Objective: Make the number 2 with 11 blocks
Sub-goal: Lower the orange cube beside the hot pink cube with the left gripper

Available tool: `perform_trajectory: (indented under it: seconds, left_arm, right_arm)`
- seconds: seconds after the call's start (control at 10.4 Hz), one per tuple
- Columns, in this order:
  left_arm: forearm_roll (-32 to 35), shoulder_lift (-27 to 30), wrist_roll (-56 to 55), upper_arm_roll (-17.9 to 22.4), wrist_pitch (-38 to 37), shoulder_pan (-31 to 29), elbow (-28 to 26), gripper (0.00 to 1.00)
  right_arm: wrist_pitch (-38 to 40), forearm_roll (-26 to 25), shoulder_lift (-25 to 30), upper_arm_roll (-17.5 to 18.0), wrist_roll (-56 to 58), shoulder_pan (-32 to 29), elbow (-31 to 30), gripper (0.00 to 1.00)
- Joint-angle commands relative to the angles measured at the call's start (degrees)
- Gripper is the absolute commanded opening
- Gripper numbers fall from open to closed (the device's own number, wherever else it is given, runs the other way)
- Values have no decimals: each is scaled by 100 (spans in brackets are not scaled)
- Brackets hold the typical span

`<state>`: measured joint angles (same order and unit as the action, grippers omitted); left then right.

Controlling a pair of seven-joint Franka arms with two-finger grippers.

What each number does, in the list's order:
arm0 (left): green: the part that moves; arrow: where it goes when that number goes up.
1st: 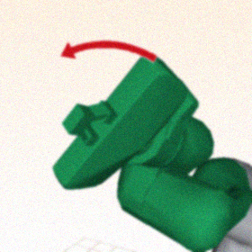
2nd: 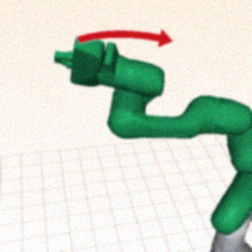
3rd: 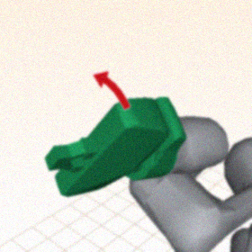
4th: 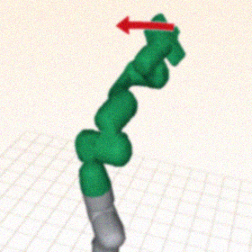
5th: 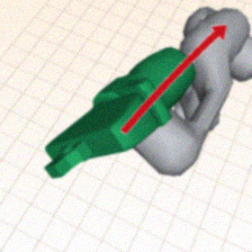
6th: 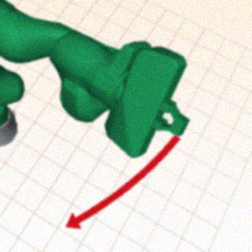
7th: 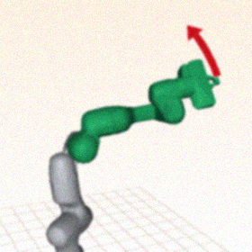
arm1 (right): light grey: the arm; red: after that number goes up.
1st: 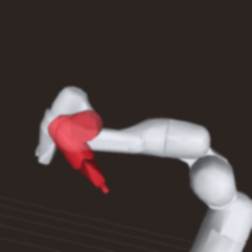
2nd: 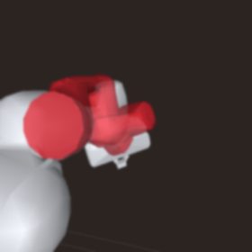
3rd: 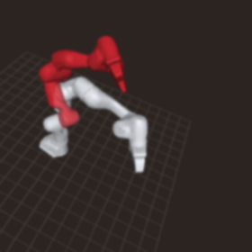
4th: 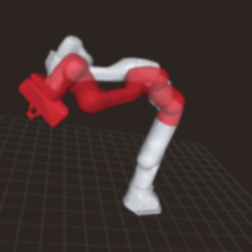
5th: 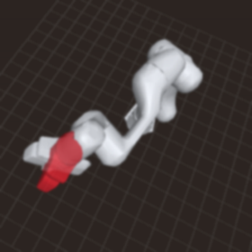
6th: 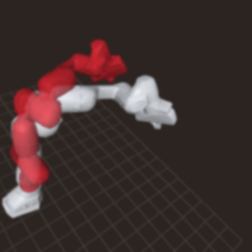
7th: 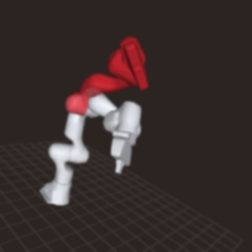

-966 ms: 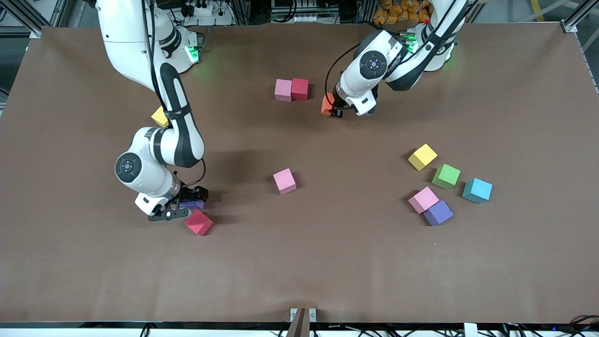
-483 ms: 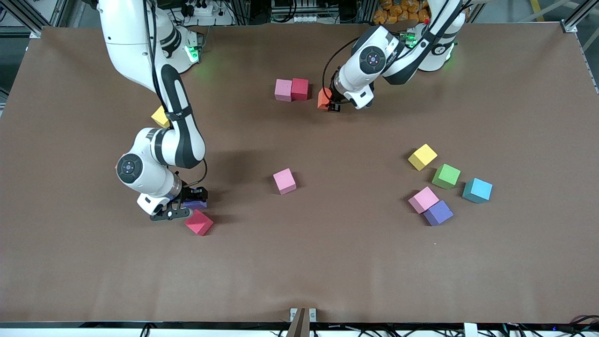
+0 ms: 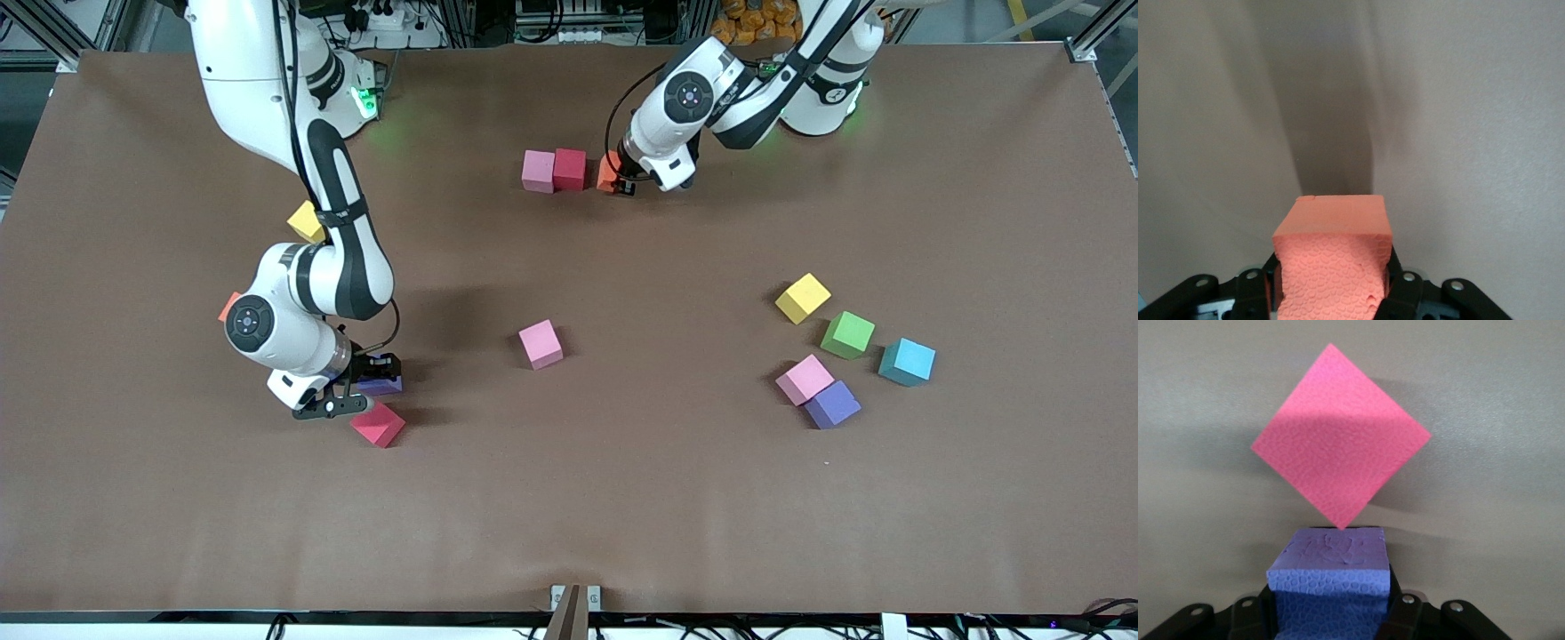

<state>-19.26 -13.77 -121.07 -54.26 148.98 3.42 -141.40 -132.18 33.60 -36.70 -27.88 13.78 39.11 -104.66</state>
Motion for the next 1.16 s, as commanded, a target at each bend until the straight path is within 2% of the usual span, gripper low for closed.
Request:
perform_trajectory:
  seconds: [0.0, 0.19, 0.39, 0.58, 0.87, 1.06]
  left_arm:
    - [159, -55, -66, 29, 52, 184, 16, 15]
    - [265, -108, -75, 160, 44, 351, 51, 15]
    - [265, -205, -153, 564, 26, 755, 139, 15]
    - [352, -310, -259, 784, 26, 957, 236, 15]
    - [1114, -679, -881, 1329, -289, 1363, 648, 15]
    - [1354, -855, -1190, 1365, -509, 1450, 886, 14]
  right_arm:
    - [262, 94, 207, 28, -112, 35, 7, 18]
    - [456, 94, 313, 37, -112, 61, 7, 18]
    - [482, 103, 383, 37, -243, 219, -20, 19]
    - [483, 103, 418, 28, -620, 456, -20, 19]
    - [500, 103, 559, 28, -955, 702, -29, 19]
    - [518, 103, 620, 28, -1236, 834, -37, 19]
